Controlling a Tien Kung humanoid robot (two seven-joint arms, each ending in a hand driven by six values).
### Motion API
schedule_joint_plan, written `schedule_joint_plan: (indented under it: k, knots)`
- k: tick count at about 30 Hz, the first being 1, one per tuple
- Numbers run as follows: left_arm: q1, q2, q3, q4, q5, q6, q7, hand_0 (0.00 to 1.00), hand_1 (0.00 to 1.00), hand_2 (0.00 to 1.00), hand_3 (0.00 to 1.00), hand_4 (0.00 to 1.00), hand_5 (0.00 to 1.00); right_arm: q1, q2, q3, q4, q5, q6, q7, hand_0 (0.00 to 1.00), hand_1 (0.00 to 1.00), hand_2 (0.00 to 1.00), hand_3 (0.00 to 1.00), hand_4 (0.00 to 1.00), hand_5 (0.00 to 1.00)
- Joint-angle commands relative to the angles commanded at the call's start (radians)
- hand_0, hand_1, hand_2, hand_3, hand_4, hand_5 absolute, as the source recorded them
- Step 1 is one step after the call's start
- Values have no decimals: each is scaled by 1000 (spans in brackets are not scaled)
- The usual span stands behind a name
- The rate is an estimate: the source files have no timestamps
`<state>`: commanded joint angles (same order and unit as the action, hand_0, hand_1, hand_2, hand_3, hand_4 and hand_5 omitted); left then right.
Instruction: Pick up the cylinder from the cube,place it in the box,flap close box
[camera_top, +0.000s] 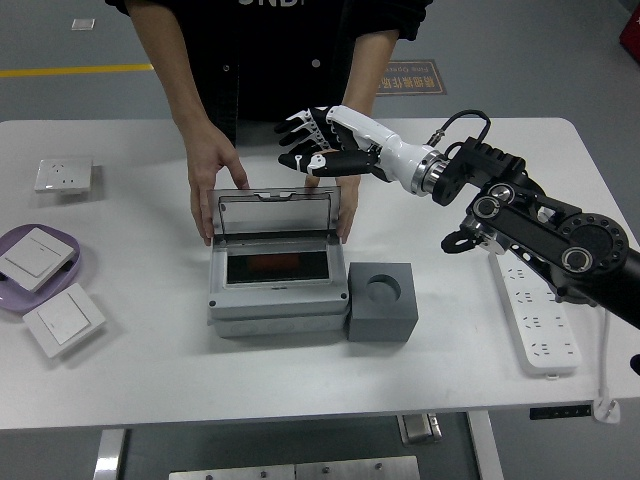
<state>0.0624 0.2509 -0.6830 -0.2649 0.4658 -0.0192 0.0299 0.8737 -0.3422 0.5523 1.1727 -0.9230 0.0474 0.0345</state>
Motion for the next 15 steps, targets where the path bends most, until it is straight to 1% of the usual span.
schedule_joint_plan:
  k: [3, 5, 9, 10, 15]
  knots:
    - [0, -1, -3, -1, 3, 0, 0, 578, 626, 607, 623, 681, 216, -5, -1, -19, -22, 5, -1, 1, 748, 685, 706, 736, 771, 357]
    - [1, -2, -3, -1, 3, 1, 1, 578, 626, 607, 623, 680, 215, -13, -5, -30, -20, 5, -2, 1, 744, 681, 705, 734, 763, 369]
    - [2, -4, -7, -1, 7, 2, 1, 578, 626, 607, 623, 680, 215, -35, -21, -36, 19, -9, -9, 0, 744, 681, 705, 734, 763, 369]
    - [2, -4, -9, -1, 8, 2, 1, 578, 625, 606, 623, 680, 215, -41, -24, -37, 32, -12, -11, 0, 728, 680, 705, 741, 769, 387]
    - [0, -6, -7, -1, 8, 2, 1, 578, 625, 606, 623, 680, 215, -67, -42, -45, 98, -24, -20, 0, 728, 680, 705, 741, 769, 387]
